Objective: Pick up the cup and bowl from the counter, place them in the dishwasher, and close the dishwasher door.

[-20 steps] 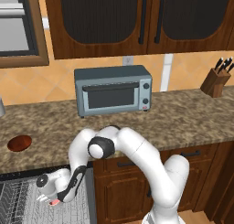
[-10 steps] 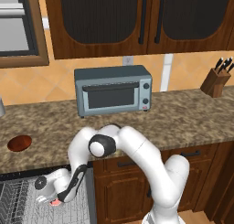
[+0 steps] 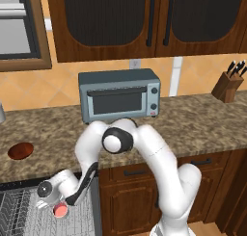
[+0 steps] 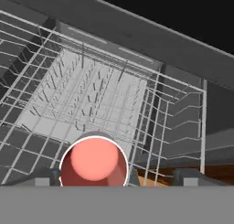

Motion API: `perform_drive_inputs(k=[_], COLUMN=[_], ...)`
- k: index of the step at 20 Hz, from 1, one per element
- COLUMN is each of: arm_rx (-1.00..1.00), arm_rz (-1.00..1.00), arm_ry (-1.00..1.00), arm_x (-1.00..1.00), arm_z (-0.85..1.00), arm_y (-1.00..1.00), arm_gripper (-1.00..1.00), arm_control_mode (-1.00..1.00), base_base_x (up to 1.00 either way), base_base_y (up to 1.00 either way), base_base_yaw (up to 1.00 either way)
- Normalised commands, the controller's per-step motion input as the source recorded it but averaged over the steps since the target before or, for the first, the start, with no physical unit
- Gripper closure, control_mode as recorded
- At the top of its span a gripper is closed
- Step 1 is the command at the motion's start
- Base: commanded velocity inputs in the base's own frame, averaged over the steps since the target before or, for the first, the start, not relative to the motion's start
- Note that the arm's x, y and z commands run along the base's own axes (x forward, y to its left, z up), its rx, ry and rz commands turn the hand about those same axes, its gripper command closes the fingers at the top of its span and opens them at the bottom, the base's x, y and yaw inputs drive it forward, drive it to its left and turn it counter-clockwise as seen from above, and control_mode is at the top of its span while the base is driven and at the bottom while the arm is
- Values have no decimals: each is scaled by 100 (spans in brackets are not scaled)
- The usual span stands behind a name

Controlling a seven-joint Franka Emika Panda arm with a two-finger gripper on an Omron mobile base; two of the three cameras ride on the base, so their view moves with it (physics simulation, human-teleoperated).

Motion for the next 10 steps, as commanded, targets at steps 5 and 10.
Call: perform_drive_inputs(k=[5,10], arm_rx=[15,16], arm_rz=[18,21], arm_ry=[0,-1], arm_x=[0,-1], arm_z=[100,100], arm_y=[0,0], arm_gripper=[-100,-100], arm_control_mode=[-100,-100], base_base_x=[0,0], base_base_y=[0,0], base_base_yaw=[0,0])
